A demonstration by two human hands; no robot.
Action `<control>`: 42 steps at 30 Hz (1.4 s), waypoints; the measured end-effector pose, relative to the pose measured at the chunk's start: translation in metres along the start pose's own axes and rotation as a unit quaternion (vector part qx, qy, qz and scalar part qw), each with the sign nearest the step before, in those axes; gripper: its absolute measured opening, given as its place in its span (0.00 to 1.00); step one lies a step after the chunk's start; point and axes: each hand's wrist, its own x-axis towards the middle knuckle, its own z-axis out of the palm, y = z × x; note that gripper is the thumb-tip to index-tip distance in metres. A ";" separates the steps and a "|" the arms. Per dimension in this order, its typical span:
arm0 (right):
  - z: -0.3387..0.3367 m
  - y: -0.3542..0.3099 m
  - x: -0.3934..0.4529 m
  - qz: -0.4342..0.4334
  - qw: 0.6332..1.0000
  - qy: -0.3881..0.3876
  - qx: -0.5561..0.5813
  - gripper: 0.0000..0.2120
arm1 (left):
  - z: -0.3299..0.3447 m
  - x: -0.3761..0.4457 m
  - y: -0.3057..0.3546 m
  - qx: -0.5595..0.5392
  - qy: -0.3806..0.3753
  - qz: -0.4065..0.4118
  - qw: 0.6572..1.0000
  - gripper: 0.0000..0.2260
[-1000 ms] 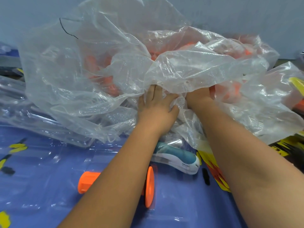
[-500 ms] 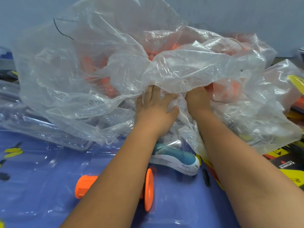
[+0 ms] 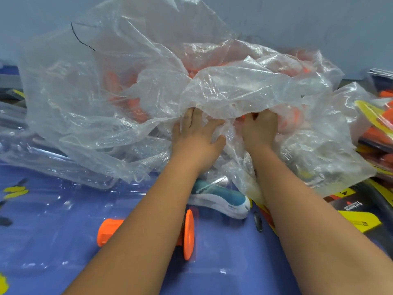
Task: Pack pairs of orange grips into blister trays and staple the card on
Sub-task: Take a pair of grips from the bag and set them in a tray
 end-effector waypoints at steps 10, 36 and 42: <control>-0.083 -0.056 -0.103 -0.020 0.935 0.203 0.289 0.08 | -0.074 -0.028 0.035 -0.238 0.110 -0.006 0.965 0.11; -0.032 -0.114 -0.234 -0.382 0.918 0.037 0.098 0.11 | -0.088 -0.154 -0.050 -0.341 0.340 -0.016 0.876 0.16; -0.044 -0.117 -0.229 -0.376 0.923 0.066 0.052 0.13 | -0.100 -0.155 -0.076 -0.396 0.412 -0.150 0.807 0.12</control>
